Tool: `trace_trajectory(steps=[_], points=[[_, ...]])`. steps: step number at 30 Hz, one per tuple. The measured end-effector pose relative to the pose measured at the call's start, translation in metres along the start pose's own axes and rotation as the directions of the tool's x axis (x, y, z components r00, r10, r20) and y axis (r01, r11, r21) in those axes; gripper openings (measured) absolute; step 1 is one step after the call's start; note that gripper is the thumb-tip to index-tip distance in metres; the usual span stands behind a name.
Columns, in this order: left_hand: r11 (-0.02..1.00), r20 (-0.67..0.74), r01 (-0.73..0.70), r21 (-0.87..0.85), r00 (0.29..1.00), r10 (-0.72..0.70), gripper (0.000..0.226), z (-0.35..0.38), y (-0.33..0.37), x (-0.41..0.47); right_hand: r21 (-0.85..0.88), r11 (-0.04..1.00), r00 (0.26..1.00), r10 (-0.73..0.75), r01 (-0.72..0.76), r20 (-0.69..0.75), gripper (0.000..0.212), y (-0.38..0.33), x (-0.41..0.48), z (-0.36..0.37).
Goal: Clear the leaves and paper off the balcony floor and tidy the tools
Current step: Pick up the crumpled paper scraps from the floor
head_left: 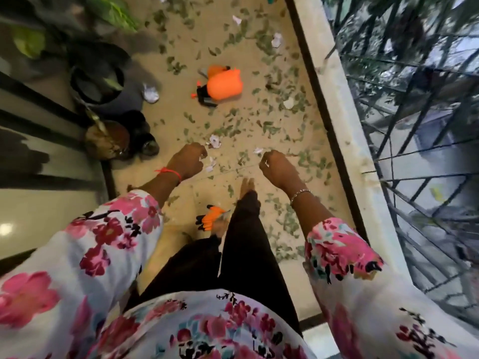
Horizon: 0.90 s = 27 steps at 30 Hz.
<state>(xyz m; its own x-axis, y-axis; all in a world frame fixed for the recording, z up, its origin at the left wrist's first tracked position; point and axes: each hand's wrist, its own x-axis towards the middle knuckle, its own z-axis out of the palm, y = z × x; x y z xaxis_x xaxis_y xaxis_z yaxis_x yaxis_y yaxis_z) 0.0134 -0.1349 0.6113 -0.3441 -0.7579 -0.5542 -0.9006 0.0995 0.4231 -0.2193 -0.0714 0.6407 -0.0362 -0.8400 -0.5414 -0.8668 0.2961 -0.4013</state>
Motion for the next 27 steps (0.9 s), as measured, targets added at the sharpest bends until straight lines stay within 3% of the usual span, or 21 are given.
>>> trace_trajectory(steps=[7, 9, 11, 15, 27], points=[[0.988, 0.019, 0.134, -0.074, 0.991, -0.133, 0.034, 0.009, -0.013, 0.077, 0.002, 1.0, 0.987, -0.012, 0.012, 0.159, 0.023, 0.022, 0.108, 0.001], [0.983, 0.033, 0.16, -0.087, 0.987, -0.158, 0.034, 0.016, -0.018, 0.107, -0.016, 0.999, 0.986, 0.043, -0.041, 0.16, 0.025, 0.029, 0.144, 0.005], [0.979, 0.034, 0.172, -0.112, 0.985, -0.169, 0.035, 0.027, -0.026, 0.139, -0.028, 0.999, 0.99, -0.018, 0.022, 0.143, 0.025, 0.037, 0.179, 0.019], [0.957, 0.023, 0.22, -0.189, 0.975, -0.22, 0.036, 0.07, -0.05, 0.189, -0.104, 0.989, 0.982, -0.082, 0.101, 0.172, 0.026, 0.056, 0.238, 0.07], [0.949, 0.138, 0.294, -0.111, 0.95, -0.279, 0.047, 0.252, -0.17, 0.298, -0.254, 0.912, 0.941, -0.279, 0.322, 0.192, 0.021, 0.104, 0.388, 0.261]])
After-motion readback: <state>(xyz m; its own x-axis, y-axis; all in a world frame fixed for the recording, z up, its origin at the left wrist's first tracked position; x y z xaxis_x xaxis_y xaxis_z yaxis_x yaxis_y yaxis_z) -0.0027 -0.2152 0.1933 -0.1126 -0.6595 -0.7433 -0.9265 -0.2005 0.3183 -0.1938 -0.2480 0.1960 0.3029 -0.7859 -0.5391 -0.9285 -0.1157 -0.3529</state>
